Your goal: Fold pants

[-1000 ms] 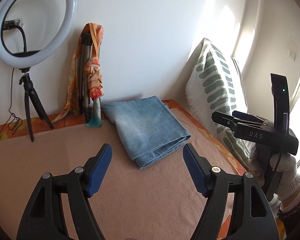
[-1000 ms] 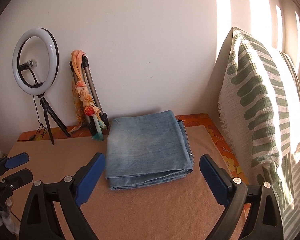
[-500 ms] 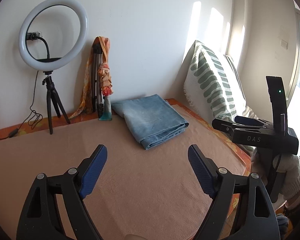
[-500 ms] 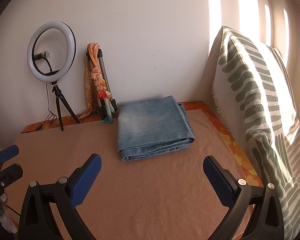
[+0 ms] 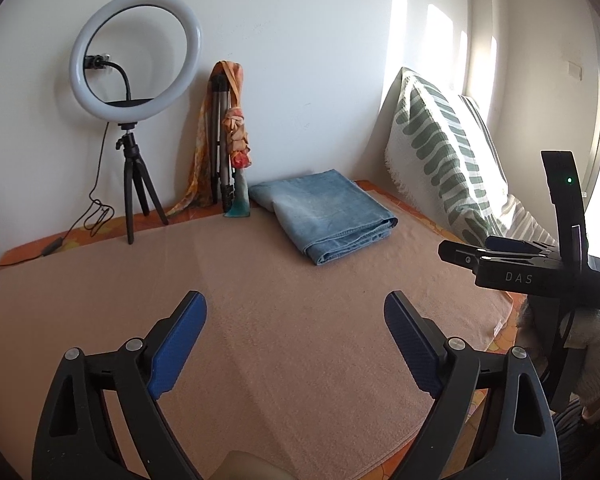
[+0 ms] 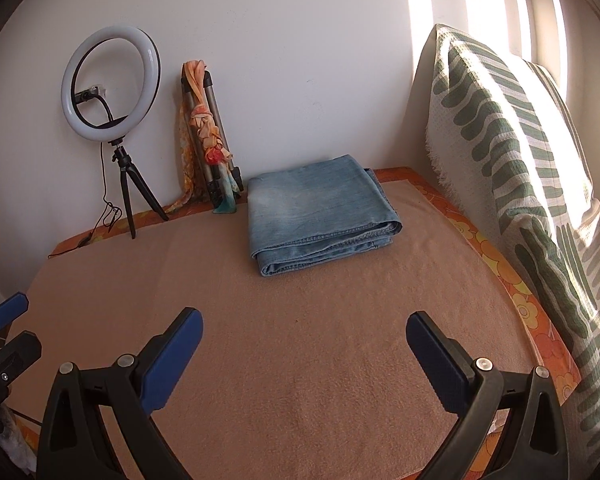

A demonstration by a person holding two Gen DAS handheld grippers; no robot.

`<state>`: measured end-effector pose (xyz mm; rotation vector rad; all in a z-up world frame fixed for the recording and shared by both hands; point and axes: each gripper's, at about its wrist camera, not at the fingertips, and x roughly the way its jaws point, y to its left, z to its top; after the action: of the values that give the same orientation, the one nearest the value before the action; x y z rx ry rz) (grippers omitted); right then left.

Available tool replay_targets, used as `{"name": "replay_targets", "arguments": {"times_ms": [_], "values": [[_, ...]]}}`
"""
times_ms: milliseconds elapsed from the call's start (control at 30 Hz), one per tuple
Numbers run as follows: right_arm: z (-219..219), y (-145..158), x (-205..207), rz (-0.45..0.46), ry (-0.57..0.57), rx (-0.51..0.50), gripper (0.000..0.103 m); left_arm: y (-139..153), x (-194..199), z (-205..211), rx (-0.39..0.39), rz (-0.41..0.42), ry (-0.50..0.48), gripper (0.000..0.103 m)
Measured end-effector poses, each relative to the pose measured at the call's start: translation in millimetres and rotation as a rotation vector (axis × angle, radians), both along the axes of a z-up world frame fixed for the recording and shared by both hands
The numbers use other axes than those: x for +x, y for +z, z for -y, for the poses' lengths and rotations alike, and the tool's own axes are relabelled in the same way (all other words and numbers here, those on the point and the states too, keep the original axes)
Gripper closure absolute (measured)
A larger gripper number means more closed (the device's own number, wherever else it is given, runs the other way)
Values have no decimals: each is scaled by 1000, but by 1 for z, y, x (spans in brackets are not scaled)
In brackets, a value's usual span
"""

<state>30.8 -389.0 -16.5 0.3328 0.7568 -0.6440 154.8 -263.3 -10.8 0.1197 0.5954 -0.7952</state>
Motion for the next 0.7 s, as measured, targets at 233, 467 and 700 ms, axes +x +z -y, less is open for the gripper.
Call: {"name": "replay_targets", "arguments": {"times_ms": [233, 467, 700], "values": [[-2, -6, -3, 18, -21, -10, 0, -5, -1, -6, 16, 26, 11, 12], [-7, -6, -3, 20, -28, -33, 0, -13, -2, -7, 66, 34, 51, 12], [-2, -4, -7, 31, -53, -37, 0, -16, -4, -7, 84, 45, 57, 11]]}}
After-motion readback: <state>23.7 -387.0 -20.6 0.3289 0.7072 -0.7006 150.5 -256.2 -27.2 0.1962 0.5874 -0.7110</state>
